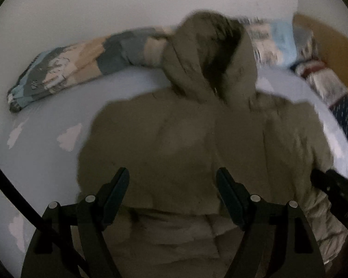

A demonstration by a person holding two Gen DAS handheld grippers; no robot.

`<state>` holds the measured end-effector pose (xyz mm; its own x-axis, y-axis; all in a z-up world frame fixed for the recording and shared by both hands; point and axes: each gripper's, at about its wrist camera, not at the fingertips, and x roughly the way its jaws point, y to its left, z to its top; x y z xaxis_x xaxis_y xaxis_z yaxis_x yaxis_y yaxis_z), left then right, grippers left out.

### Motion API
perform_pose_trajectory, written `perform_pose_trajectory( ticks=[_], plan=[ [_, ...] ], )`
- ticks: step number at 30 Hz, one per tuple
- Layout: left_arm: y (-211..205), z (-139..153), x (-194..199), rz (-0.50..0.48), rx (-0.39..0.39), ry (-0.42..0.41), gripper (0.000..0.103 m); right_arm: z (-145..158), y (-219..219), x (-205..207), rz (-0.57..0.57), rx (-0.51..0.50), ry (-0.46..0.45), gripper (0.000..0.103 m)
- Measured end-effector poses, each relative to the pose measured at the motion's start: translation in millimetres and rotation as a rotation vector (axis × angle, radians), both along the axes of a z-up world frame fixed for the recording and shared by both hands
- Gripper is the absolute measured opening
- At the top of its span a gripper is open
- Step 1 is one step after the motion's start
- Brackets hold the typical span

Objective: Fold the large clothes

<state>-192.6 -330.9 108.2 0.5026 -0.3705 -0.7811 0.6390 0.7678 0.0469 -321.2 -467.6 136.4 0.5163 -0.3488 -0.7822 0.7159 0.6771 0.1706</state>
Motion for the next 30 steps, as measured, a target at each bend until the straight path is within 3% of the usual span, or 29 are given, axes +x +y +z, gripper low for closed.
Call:
perform_pose_trajectory(
  ticks=[6, 12, 17, 23, 27, 30],
  plan=[
    [-6, -22, -1, -0.008, 0.049, 0.044, 0.077, -29, -3, 8, 0.01, 0.079, 0.074, 0.054],
    [-12, -24, -7, -0.022, 0.087, 0.016, 0.077, -40, -2, 13, 0.023, 0.068, 0.114, 0.054],
    [-2, -4, -8, -0.014, 0.029, 0.03, 0.077, -31, -3, 7, 0.004, 0.089, 0.073, 0.054],
    [44, 44, -30, 0.029, -0.044, -0.041, 0.077, -1, -1, -11, -0.004, 0.071, -0.003, 0.054],
    [108, 72, -51, 0.089, -0.094, -0.061, 0.077, 9, -1, -42, -0.013, 0.109, -0.049, 0.054],
    [168, 79, -64, 0.151, -0.101, -0.022, 0.077, 17, 4, -83, -0.021, 0.105, -0.062, 0.054]
  ],
)
